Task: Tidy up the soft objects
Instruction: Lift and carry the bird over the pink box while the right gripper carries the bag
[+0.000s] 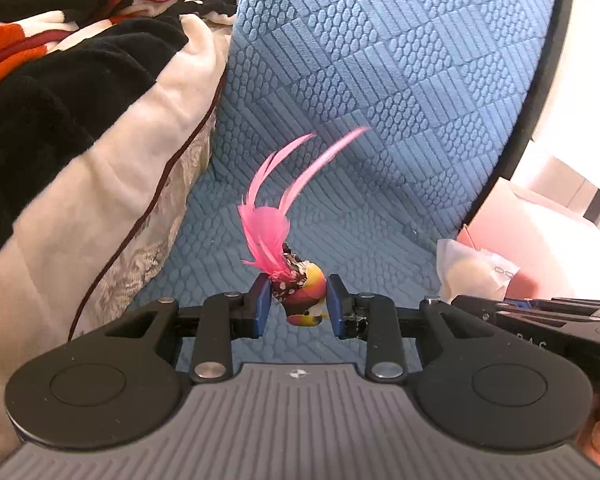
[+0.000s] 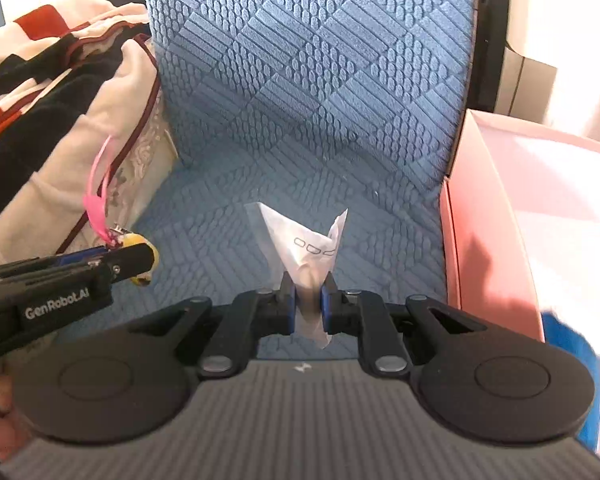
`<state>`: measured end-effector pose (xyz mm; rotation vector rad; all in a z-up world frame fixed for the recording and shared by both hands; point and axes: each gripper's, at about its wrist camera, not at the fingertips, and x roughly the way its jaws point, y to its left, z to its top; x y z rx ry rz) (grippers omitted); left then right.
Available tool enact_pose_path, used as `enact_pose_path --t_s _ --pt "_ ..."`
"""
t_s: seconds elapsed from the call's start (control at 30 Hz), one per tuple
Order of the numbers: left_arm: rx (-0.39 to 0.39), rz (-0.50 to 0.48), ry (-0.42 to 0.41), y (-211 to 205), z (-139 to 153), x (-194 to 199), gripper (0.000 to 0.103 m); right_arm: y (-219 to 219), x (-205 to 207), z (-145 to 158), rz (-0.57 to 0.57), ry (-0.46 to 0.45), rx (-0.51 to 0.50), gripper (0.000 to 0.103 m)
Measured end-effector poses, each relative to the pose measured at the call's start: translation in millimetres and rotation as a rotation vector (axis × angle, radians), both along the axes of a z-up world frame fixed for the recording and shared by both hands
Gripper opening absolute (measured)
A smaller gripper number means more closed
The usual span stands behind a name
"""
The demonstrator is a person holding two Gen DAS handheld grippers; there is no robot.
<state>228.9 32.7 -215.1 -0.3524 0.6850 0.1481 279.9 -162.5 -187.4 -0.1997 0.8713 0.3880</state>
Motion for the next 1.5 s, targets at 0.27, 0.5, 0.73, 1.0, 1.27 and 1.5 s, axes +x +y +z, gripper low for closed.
enact_pose_path --t_s 0.27,0.5,0.73,1.0,1.27,1.5 --pt "-0.004 -0.028 0.017 -10.0 -2.2 -23.4 0.035 -6.6 -29.4 4.0 0.008 -0.006 -0.017 0.016" --pt "-0.013 -0.063 0.026 -12.4 -4.6 -45.5 0.035 -13.4 -56.6 3.8 0.017 -0.002 -0.037 0.016" --pt "-0.027 -0.099 0.030 -18.9 -2.6 -61.5 0.035 -29.1 -69.8 3.6 0.005 0.012 -0.051 0.016" --pt "-0.021 -0.107 0.024 -17.1 14.5 -61.9 0.035 -36.8 -73.5 17.4 0.017 0.016 -0.027 0.016" --pt "-0.039 -0.109 0.039 -22.5 35.3 -65.4 0.035 -50.7 -75.6 52.1 0.043 -0.008 0.037 0.016" --pt "-0.055 -0.111 0.022 -33.5 64.2 -62.0 0.035 -64.6 -71.8 88.1 0.052 -0.042 0.077 0.016"
